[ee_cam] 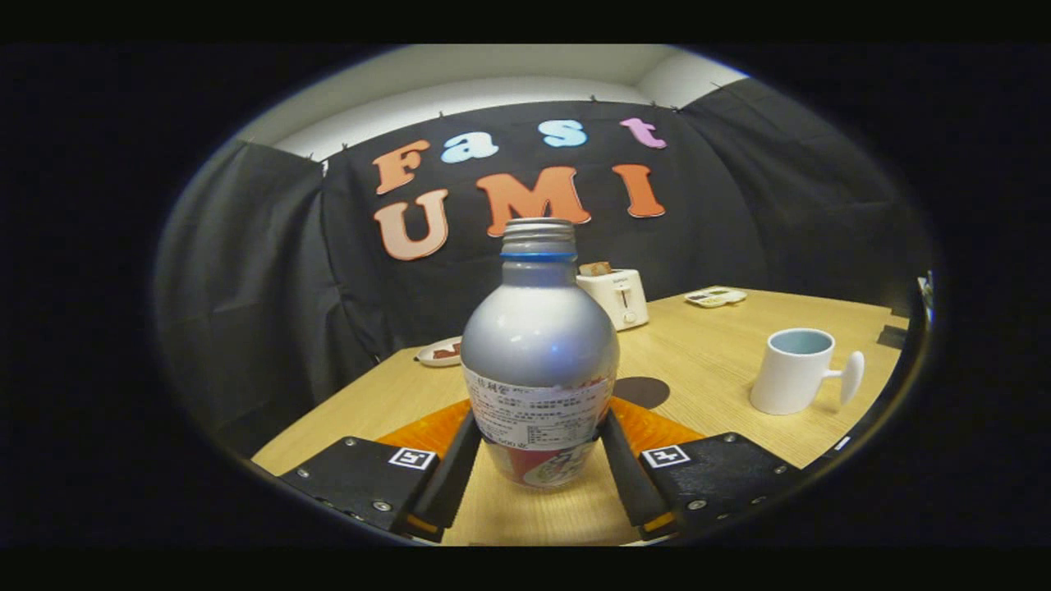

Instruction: Take the bottle from table, then pour the juice into the cup, finally place the bottle on the coaster

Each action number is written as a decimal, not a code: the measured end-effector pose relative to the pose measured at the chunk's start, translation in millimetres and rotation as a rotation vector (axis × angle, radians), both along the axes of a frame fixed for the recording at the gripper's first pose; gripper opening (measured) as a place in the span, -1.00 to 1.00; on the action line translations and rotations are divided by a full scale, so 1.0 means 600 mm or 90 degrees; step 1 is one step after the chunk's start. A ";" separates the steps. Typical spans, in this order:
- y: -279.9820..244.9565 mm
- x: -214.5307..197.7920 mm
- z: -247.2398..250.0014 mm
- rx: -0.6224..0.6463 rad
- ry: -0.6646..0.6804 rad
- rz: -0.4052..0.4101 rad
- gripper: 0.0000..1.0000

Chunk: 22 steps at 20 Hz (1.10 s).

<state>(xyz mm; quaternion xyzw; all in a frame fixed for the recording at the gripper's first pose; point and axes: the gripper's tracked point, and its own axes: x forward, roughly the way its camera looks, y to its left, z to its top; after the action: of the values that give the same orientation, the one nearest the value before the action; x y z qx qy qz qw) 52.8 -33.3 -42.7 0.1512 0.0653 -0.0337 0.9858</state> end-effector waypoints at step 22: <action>-0.119 0.049 0.012 0.458 -0.011 -0.119 0.53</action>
<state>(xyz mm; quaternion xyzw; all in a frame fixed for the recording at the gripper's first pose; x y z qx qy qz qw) 82.2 -104.6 -35.7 0.4936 0.0508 -0.0974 0.8627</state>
